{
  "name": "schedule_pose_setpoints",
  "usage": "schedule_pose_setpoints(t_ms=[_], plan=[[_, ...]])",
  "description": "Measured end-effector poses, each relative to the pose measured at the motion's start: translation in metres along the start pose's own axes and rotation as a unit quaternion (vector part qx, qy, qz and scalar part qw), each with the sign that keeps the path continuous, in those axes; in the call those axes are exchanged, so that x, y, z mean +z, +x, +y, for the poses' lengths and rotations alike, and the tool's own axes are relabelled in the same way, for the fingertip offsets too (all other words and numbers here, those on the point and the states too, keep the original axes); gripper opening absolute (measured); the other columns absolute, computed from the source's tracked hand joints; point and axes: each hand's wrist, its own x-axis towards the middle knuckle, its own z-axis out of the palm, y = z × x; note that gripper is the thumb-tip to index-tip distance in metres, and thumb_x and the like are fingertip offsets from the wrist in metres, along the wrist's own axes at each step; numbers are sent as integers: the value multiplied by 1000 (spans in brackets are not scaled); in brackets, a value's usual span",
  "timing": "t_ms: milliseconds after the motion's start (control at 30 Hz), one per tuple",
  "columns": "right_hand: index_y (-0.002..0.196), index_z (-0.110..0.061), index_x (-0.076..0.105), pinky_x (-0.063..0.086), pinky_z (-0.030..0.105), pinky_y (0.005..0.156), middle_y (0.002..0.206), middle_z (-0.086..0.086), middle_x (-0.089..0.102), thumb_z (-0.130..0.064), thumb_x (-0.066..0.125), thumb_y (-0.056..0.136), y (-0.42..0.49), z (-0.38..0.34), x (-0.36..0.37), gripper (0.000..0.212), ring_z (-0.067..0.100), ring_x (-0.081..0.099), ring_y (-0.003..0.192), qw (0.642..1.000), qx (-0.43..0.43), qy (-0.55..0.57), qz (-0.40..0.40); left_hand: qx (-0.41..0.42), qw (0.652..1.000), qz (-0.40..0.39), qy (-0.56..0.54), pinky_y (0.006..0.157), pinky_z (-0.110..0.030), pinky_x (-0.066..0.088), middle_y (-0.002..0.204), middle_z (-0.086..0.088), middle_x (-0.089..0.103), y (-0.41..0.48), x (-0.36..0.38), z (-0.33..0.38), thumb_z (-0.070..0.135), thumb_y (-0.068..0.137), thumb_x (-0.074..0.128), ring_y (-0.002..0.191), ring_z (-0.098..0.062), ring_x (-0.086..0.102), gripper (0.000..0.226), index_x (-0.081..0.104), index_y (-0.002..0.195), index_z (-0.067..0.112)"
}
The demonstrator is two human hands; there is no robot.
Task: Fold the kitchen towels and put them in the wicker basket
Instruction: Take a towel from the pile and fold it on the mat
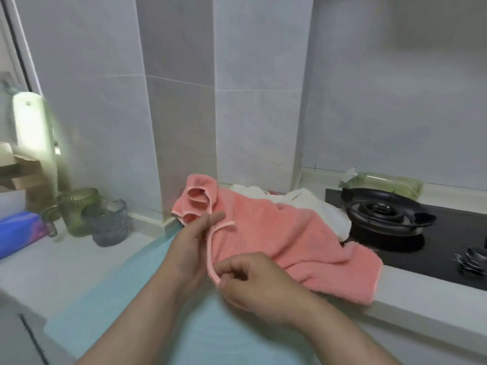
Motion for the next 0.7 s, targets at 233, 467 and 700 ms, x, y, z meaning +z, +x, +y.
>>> schedule_pose_setpoints(t_ms=[233, 467, 700], plan=[[84, -21, 77, 46, 26, 69, 80, 1, 68, -14, 64, 79, -57, -36, 7, 15, 12, 56, 74, 994, 20, 101, 49, 63, 997, -37, 8, 80, -32, 57, 115, -18, 70, -67, -23, 33, -22, 79, 39, 91, -22, 69, 53, 64, 119, 2], [105, -25, 66, 46, 28, 91, 112, -9, 65, -28, 53, 92, -43, 7, -10, 18, 12, 60, 108, 944, 160, -172, 232, 41, 996, -83, 13, 49, -25, 49, 101, -21, 68, -112, -37, 66, -16, 78, 35, 61, -23, 54, 56, 61, 124, 1], [115, -15, 61, 48, 31, 82, 110, 3, 64, -70, 54, 79, -31, -10, 14, 66, 20, 59, 100, 912, 278, -297, 42, 59, 996, -65, 17, 40, -23, 48, 88, -19, 73, -141, -36, 79, -17, 82, 40, 49, -20, 58, 46, 66, 113, 3]])
